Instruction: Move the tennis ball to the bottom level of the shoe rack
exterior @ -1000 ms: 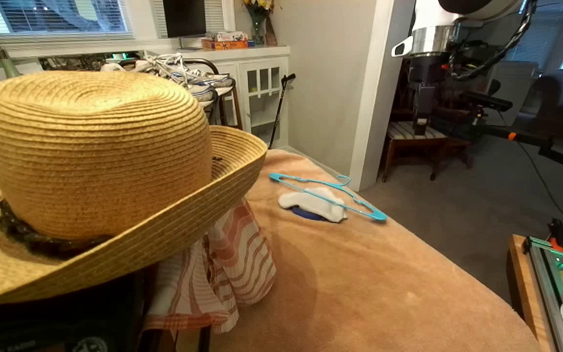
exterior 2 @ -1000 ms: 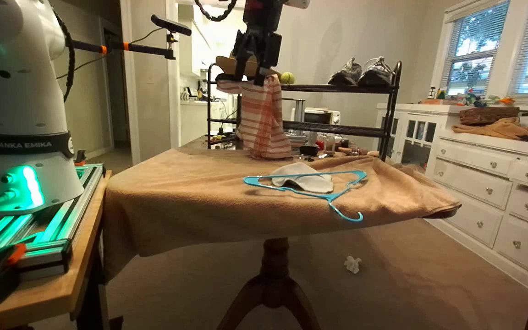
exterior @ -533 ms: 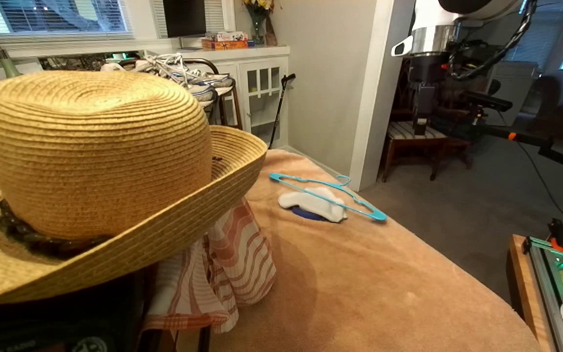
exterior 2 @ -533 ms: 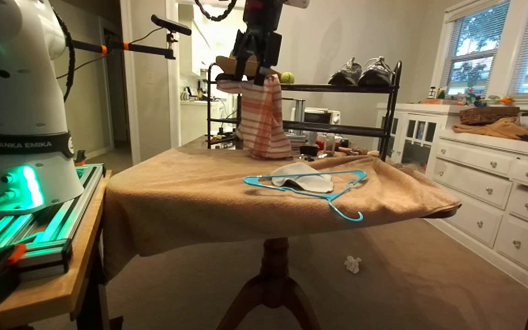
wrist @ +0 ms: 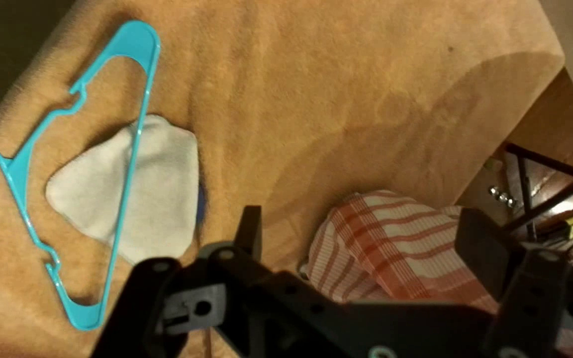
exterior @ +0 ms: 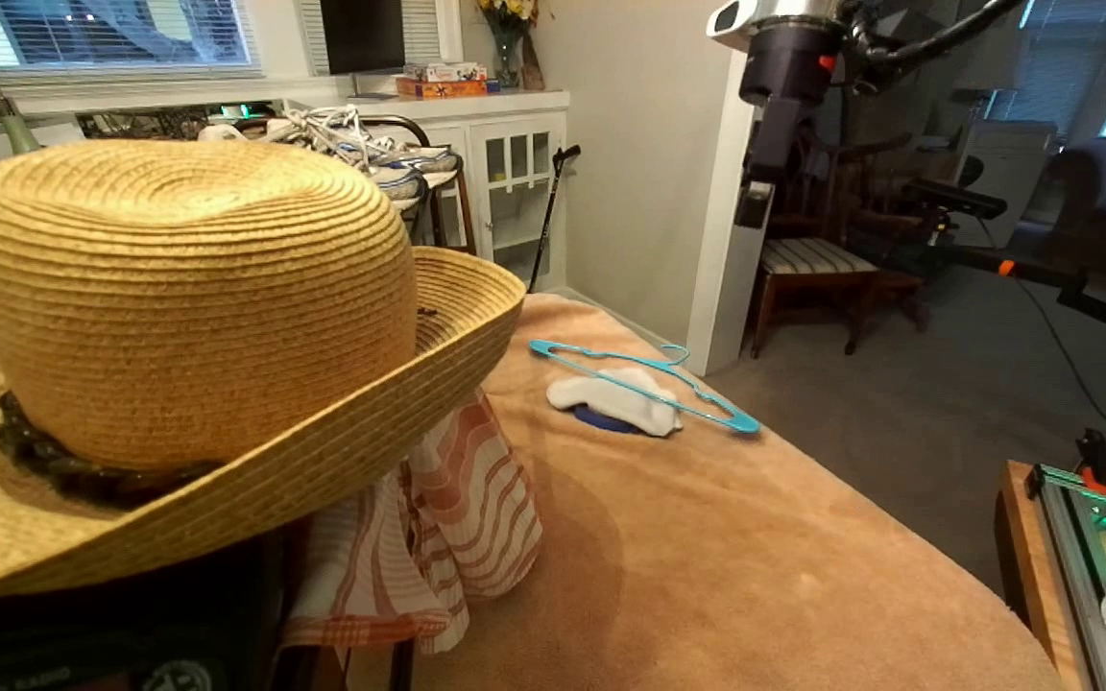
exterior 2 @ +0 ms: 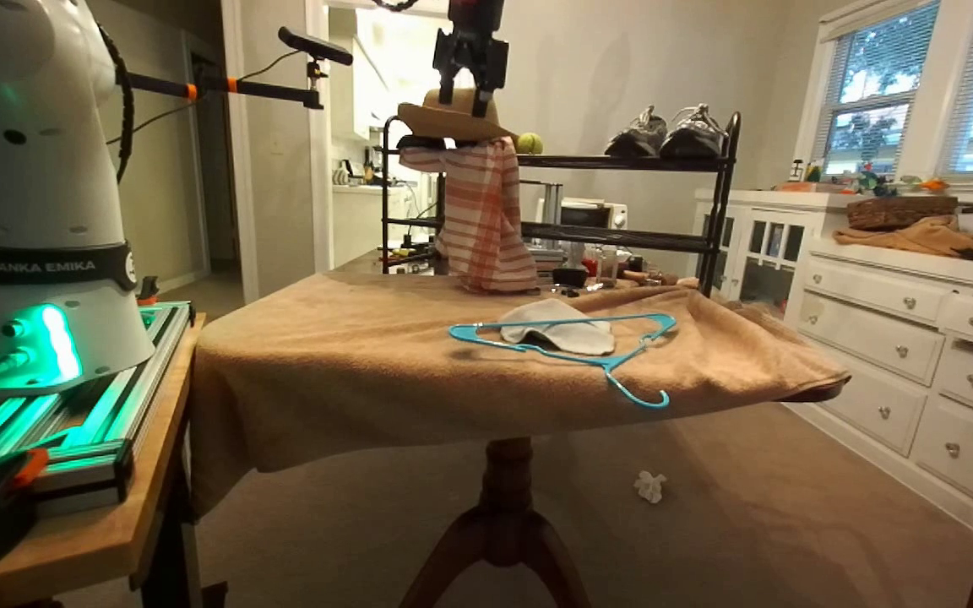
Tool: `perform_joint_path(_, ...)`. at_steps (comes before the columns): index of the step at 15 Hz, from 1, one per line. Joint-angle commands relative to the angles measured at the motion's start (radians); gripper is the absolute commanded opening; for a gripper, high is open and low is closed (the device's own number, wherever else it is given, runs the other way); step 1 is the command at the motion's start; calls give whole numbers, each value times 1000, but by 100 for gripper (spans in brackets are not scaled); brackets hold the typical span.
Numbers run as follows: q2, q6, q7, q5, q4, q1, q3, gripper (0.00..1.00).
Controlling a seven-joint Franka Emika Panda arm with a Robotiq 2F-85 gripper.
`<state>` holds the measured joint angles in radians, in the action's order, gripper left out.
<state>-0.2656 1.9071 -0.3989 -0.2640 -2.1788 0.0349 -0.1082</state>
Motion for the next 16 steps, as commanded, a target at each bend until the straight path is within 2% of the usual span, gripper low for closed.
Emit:
perform_joint_path(1,58,17,274,-3,102,5,83,100)
perform_joint_path(8,256,70,822,49,336,21,212,100)
perform_joint_path(16,491,85,1373,99,651,120,232,100)
